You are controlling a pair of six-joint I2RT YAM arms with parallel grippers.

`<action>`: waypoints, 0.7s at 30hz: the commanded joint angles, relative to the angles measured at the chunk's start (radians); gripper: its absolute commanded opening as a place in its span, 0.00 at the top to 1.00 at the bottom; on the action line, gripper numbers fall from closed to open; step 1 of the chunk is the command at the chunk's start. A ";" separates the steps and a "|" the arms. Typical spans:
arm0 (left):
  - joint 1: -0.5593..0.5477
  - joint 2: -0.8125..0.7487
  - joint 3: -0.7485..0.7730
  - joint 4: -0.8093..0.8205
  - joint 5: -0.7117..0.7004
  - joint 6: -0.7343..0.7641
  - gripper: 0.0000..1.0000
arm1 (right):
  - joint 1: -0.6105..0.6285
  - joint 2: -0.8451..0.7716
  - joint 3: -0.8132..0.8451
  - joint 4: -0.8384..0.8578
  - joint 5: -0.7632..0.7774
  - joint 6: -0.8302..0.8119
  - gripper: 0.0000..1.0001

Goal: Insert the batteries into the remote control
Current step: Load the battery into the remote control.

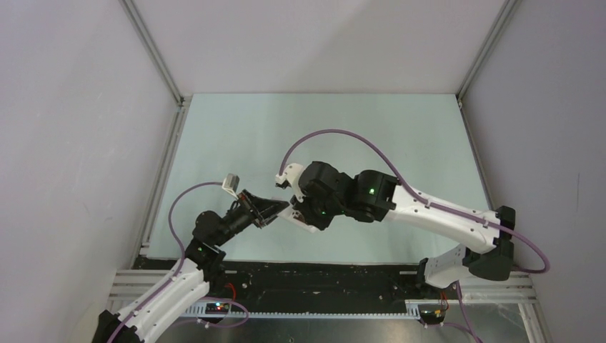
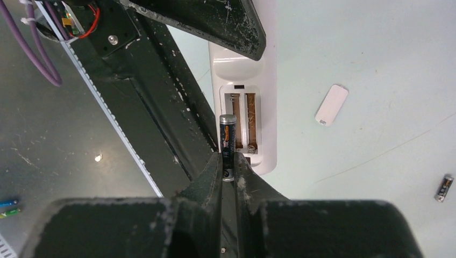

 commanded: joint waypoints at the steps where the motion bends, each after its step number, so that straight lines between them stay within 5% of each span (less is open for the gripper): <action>1: -0.004 -0.001 0.055 -0.003 0.016 0.045 1.00 | 0.002 0.048 0.071 -0.067 0.001 0.001 0.90; 21: -0.004 -0.012 0.054 -0.016 0.025 0.039 1.00 | 0.000 0.131 0.082 -0.084 0.010 -0.011 0.83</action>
